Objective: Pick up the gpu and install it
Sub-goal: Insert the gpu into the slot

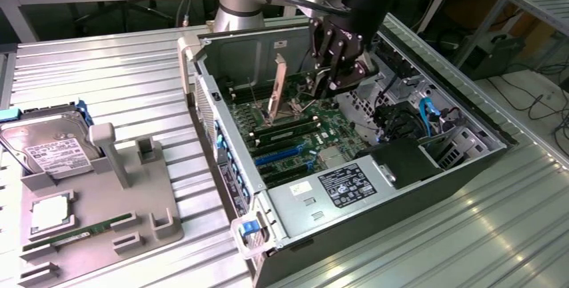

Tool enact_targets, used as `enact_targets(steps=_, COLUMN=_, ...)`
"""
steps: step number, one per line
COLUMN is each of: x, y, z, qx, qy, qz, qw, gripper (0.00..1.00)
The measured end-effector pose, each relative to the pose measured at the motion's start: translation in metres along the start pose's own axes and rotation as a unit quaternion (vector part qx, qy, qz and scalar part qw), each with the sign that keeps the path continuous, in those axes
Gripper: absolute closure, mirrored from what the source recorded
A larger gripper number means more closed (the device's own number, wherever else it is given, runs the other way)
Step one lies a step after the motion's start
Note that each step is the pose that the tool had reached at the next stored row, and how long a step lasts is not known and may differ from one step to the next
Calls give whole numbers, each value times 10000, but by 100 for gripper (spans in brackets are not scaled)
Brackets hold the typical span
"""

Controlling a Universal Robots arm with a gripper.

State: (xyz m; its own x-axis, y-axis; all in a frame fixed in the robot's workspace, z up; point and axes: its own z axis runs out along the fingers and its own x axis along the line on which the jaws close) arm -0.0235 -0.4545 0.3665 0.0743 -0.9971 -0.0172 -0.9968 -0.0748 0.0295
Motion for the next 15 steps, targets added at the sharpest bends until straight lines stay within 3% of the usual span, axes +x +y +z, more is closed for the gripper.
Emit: enact_targets(steps=15, x=11, y=-2, z=98, qx=0, qy=0, qz=1, qw=10000, gripper=72)
